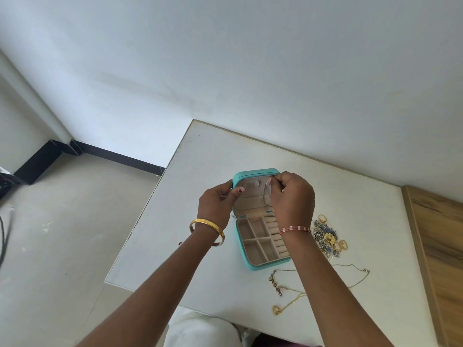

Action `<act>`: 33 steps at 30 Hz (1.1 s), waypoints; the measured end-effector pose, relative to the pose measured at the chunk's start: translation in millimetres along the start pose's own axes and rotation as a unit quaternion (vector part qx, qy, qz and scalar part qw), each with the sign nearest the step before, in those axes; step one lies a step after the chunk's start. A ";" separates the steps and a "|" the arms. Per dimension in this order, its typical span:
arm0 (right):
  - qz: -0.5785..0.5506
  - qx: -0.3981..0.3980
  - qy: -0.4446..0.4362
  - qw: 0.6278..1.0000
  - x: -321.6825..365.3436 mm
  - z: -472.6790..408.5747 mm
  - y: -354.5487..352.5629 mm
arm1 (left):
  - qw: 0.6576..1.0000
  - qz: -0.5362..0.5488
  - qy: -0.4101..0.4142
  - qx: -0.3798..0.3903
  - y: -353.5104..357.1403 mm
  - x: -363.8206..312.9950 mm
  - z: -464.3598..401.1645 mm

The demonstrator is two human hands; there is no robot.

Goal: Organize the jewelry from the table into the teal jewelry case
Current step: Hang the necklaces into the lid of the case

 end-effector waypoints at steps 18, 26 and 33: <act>-0.013 0.052 0.008 0.999 -14.1 11.5 -11.2 | 1.000 0.016 -0.005 0.004 3.4 2.6 1.3; -0.122 0.058 0.155 0.979 -55.4 30.3 -7.6 | 0.999 0.034 -0.017 -0.002 2.2 3.9 1.7; -0.155 0.245 0.229 0.929 -68.3 46.4 28.8 | 0.999 0.048 -0.021 -0.005 2.0 4.1 1.8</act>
Point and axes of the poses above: each hand's wrist, its own z-axis away from the middle knuckle, its own y-axis out of the palm, x = y × z, the point moved 9 cm from there along -z, towards the middle knuckle
